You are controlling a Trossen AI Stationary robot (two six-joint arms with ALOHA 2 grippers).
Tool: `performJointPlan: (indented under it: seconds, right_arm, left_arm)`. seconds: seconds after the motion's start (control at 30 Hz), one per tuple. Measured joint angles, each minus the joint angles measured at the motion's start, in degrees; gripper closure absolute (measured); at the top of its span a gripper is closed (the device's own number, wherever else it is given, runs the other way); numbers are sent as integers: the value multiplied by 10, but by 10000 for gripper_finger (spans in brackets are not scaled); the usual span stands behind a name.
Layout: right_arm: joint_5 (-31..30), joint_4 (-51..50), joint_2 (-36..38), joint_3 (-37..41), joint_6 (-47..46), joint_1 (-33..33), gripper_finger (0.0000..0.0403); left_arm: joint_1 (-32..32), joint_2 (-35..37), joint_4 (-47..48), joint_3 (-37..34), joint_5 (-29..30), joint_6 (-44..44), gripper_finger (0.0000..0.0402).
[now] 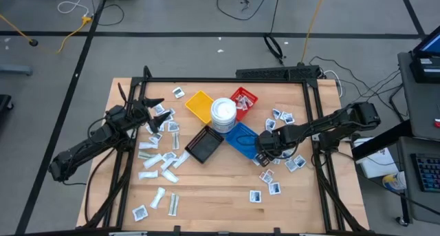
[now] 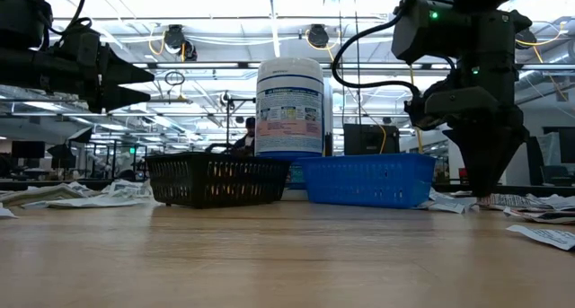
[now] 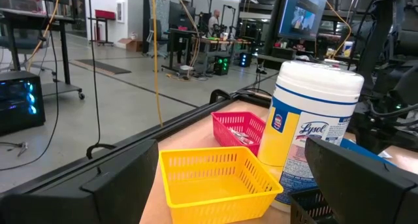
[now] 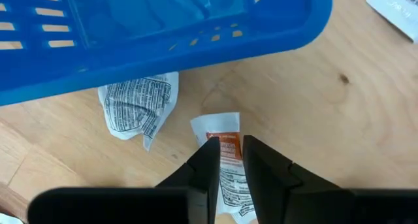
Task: Pick & Place First Aid Supplies
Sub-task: Put the ointment pack into the red bin
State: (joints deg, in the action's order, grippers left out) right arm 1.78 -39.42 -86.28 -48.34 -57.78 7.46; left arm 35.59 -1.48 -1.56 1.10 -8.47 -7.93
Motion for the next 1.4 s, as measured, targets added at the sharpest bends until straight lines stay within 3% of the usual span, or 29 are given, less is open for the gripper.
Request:
performJointPlan:
  seconds: [0.3, 0.73, 1.4]
  right_arm:
    - [15, 0, 0, 0, 24, 0, 399]
    - [29, -16, 22, -17, 17, 0, 402]
    - [26, -250, 106, -122, 51, -45, 403]
  left_arm:
    - [0, 0, 0, 0, 0, 0, 9]
    - [0, 0, 0, 0, 0, 0, 9]
    - [0, 0, 0, 0, 0, 0, 9]
